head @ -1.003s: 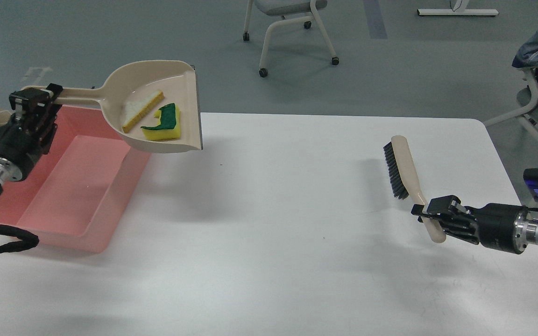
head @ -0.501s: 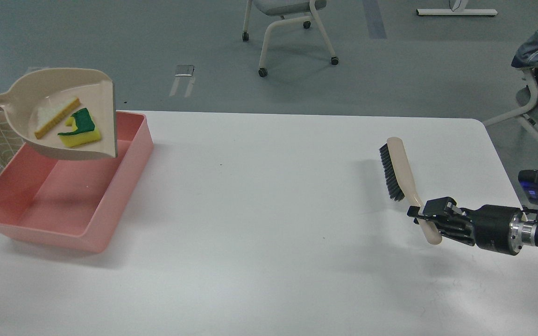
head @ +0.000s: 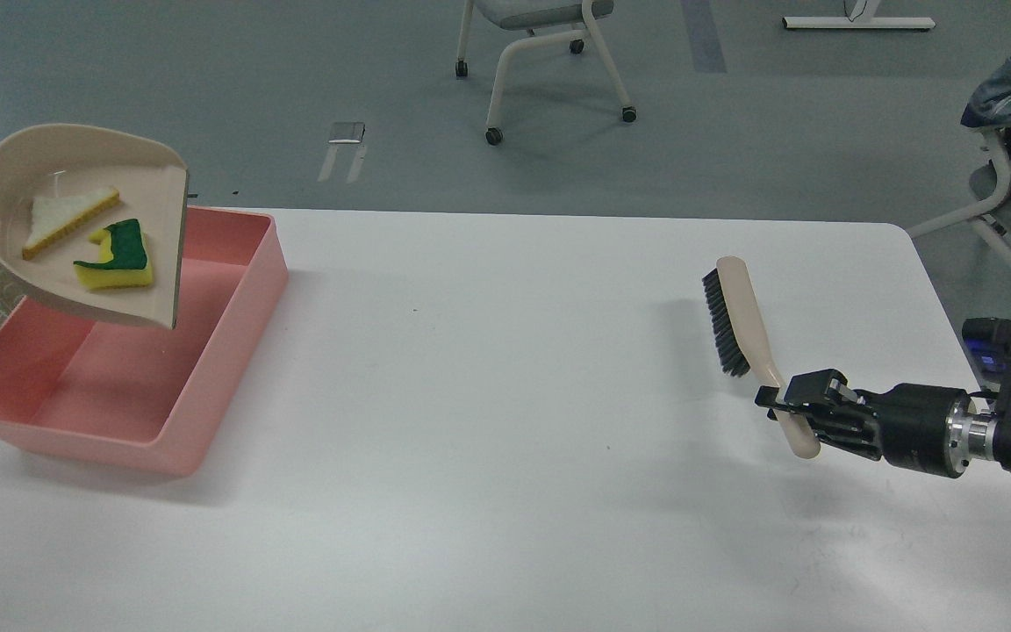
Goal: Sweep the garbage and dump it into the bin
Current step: 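Lift the dustpan over the pink bin and tip it with left gripper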
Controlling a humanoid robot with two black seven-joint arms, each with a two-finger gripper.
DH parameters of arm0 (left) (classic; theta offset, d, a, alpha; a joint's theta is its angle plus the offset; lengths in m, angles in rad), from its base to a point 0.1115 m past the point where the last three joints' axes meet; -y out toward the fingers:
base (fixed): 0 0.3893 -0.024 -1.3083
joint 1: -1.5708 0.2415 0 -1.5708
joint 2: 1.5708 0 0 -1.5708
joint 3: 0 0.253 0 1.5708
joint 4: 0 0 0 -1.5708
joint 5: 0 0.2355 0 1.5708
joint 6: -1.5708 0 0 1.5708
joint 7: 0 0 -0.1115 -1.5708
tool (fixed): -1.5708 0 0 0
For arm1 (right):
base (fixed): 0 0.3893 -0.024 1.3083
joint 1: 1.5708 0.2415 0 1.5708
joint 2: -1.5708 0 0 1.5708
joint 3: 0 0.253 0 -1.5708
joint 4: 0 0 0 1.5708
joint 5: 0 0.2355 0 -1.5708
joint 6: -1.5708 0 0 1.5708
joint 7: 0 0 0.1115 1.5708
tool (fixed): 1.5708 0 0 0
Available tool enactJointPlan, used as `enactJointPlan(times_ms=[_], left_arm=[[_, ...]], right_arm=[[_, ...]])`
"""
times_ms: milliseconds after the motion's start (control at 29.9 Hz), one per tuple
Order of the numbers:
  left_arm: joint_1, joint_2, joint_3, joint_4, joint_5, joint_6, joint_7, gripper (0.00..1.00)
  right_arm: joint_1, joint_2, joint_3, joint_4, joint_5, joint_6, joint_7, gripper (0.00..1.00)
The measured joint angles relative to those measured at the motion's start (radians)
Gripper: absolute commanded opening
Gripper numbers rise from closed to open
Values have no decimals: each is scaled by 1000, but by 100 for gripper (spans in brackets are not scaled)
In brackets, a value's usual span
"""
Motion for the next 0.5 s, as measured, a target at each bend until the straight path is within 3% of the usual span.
enactJointPlan(times_ms=[501], left_arm=[[0,74,12,6,285,212,-27,0]], right_arm=[[8,5,0,-1,0,0,1,12]])
